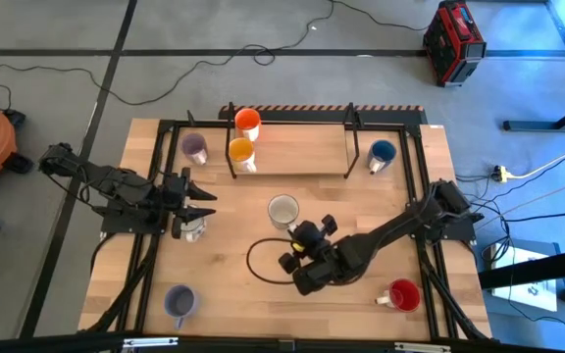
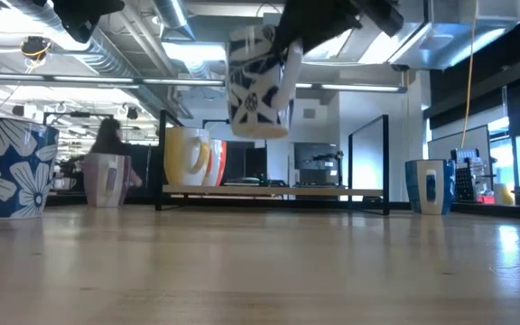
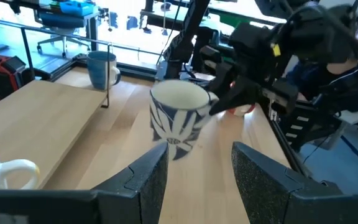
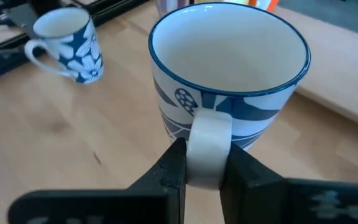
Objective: Place coffee mugs
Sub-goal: Put the right white mug on the shelf
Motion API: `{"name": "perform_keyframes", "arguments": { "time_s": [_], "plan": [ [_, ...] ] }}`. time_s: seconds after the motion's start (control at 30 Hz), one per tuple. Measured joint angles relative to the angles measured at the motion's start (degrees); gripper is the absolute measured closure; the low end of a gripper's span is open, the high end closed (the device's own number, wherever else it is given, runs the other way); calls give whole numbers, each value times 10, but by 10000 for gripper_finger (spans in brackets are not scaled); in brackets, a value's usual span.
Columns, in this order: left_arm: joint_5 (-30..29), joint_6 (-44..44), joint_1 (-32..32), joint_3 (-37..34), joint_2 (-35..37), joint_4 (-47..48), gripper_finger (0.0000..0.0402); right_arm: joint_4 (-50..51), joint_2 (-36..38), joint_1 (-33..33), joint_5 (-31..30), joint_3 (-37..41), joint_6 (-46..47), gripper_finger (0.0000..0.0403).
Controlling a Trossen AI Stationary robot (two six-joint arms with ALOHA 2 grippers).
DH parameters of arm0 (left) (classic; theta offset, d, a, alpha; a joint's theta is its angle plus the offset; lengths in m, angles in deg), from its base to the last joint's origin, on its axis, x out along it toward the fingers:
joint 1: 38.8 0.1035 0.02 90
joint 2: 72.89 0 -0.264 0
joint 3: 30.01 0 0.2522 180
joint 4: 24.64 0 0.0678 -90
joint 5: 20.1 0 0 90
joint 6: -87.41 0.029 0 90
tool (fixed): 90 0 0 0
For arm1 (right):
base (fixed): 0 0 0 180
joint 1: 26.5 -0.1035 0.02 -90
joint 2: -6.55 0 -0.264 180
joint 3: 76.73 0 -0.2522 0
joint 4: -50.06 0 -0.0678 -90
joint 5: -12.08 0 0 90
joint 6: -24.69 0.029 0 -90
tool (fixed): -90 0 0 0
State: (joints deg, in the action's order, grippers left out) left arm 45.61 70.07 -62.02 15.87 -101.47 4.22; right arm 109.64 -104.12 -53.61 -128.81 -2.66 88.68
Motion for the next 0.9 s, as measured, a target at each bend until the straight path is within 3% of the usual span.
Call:
{"name": "perform_keyframes", "arguments": {
  "time_s": [0.33, 0.53, 0.7, 0.9],
  "plan": [
    [0, -1, 0, 0, 0, 1, 230, 91, 0, 67, 10, -99, -3, 359],
    [0, -2, 0, 0, 0, 15, 230, 115, 0, 130, 40, -109, -36, 359],
    [0, -1, 0, 0, 0, 23, 230, 98, 0, 186, 49, -107, -94, 359],
    [-2, -1, 0, 0, 0, 23, 230, -17, 0, 260, 86, -72, -211, 359]
  ]
}}
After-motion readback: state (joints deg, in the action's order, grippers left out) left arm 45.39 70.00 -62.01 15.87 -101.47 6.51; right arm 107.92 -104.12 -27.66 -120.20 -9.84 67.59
